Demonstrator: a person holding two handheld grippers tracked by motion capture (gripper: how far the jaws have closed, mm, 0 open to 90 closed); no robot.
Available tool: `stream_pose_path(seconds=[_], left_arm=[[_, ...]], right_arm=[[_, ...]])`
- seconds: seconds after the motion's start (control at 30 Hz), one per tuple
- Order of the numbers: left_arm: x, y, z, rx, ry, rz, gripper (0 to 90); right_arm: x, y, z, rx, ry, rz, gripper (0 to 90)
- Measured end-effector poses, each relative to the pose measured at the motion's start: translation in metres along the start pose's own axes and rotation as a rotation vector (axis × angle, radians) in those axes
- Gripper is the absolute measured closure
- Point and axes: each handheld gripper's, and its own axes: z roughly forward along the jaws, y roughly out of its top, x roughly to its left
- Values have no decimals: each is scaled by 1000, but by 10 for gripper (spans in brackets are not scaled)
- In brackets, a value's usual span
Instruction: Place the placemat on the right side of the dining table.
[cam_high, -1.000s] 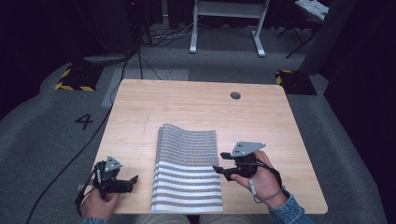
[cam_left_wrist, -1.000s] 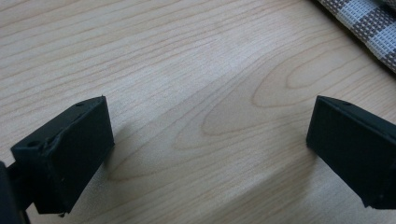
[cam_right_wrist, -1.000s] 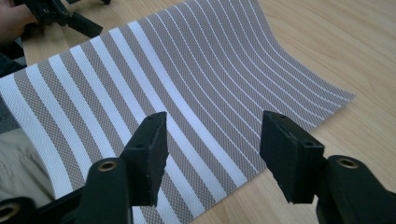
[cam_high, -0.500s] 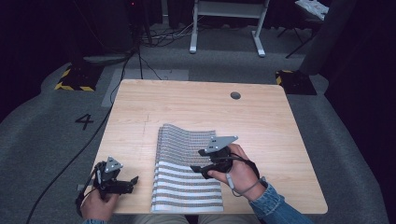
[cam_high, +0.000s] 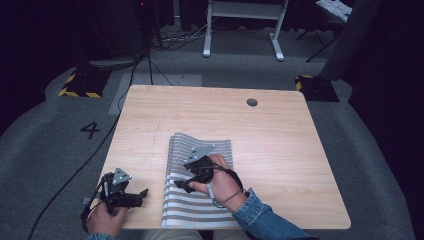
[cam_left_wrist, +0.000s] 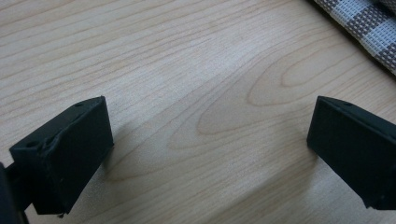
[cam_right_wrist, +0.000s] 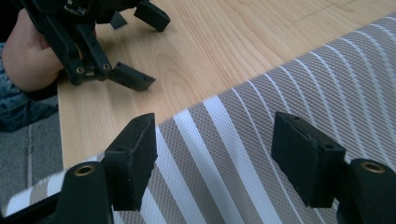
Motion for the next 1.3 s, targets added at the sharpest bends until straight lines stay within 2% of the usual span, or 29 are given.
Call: stream_pose_path(seconds=[0.1,0.27,0.3,0.37,0.4,0.43,0.47,0.5,0.57,0.63,0.67,0.8,0.87,0.9,0.97,1.0,1.07,1.2,1.23,1.3], left_arm=[[0,0,0,0,0,0,3],[0,0,0,-1,3,-1,4],[0,0,0,-2,3,-1,4],[0,0,0,-1,3,-1,3],[0,0,0,-2,3,-1,4],[0,0,0,-1,3,-1,4],[0,0,0,-1,3,-1,4],[0,0,0,-2,2,-1,4],[0,0,0,-1,3,-2,4],[0,0,0,-1,3,-1,3],[0,0,0,-2,2,-1,4],[0,0,0,-1,3,-1,4],[0,0,0,-1,3,-1,3],[0,0,0,-1,3,-1,3],[0,0,0,-1,2,-1,4],[0,0,0,-1,2,-1,4],[0,0,0,-1,1,-1,4],[0,0,0,-1,2,-1,4],[0,0,0,-1,2,-2,4],[0,1,0,3,2,0,4]], right_arm=[[3,4,16,7,-11,8,304],[5,9,33,36,-64,36,285],[7,8,37,61,-83,43,257],[9,5,47,102,-90,69,179],[8,4,50,110,-91,59,164],[12,2,53,129,-103,97,153],[13,2,55,130,-115,107,137],[13,1,56,121,-118,96,137],[12,1,56,126,-105,104,143],[9,1,55,138,-90,107,204],[7,2,53,136,-63,121,279],[4,3,48,152,-18,126,521],[6,4,46,165,-22,102,651],[7,5,45,173,-32,73,697],[8,6,43,183,-34,52,773],[9,7,42,183,-29,54,797],[8,9,36,191,-39,27,851],[8,16,18,186,-43,3,879],[7,18,13,174,-44,-19,881],[8,21,1,174,-39,0,884]])
